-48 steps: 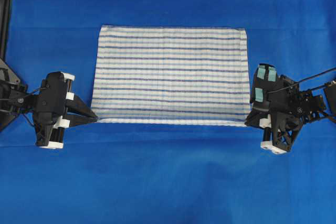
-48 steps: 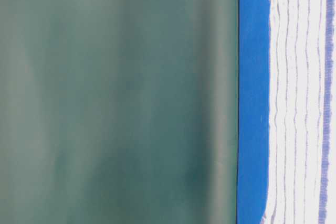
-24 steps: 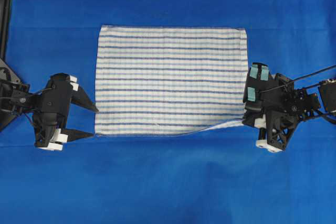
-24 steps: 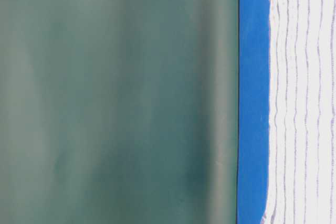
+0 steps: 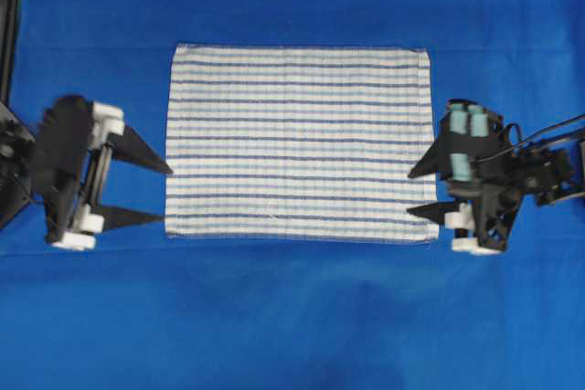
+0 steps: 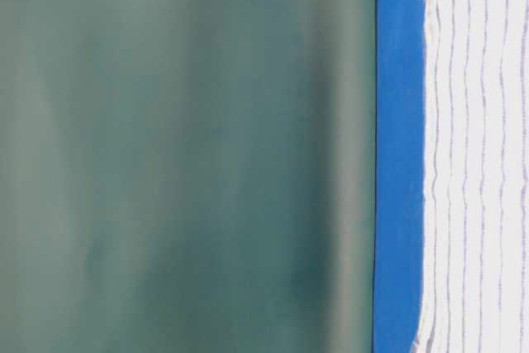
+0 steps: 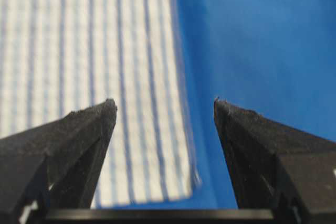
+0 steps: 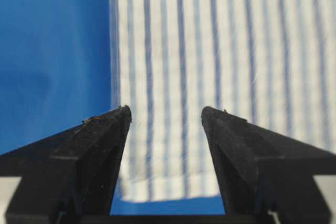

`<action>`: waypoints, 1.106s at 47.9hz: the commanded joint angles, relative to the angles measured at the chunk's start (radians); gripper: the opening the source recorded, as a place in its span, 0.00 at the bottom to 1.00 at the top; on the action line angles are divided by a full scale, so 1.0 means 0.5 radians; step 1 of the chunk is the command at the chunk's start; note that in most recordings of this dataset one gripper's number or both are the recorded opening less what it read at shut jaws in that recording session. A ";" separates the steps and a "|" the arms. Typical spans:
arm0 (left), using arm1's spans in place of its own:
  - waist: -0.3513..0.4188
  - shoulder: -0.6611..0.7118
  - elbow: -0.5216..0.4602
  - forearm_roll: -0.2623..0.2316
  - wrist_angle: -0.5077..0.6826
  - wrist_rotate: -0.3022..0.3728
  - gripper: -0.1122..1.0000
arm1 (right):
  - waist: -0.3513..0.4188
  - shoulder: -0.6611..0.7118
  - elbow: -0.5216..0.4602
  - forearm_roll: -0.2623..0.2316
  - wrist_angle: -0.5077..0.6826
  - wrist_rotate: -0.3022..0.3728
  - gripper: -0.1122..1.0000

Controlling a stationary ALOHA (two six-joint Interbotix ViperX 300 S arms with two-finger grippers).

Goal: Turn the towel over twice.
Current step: 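Pull both grippers back outward away from the towel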

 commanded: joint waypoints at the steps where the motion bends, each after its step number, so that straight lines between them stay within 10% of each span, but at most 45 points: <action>1: 0.074 -0.126 -0.015 0.003 -0.015 0.018 0.71 | -0.052 -0.150 -0.018 -0.117 -0.028 0.006 0.66; 19: 0.264 -0.595 0.080 0.000 -0.009 0.331 0.71 | -0.451 -0.666 0.199 -0.362 -0.295 0.006 0.66; 53: 0.350 -0.626 0.206 0.000 -0.104 0.331 0.71 | -0.675 -0.782 0.433 -0.353 -0.598 0.028 0.66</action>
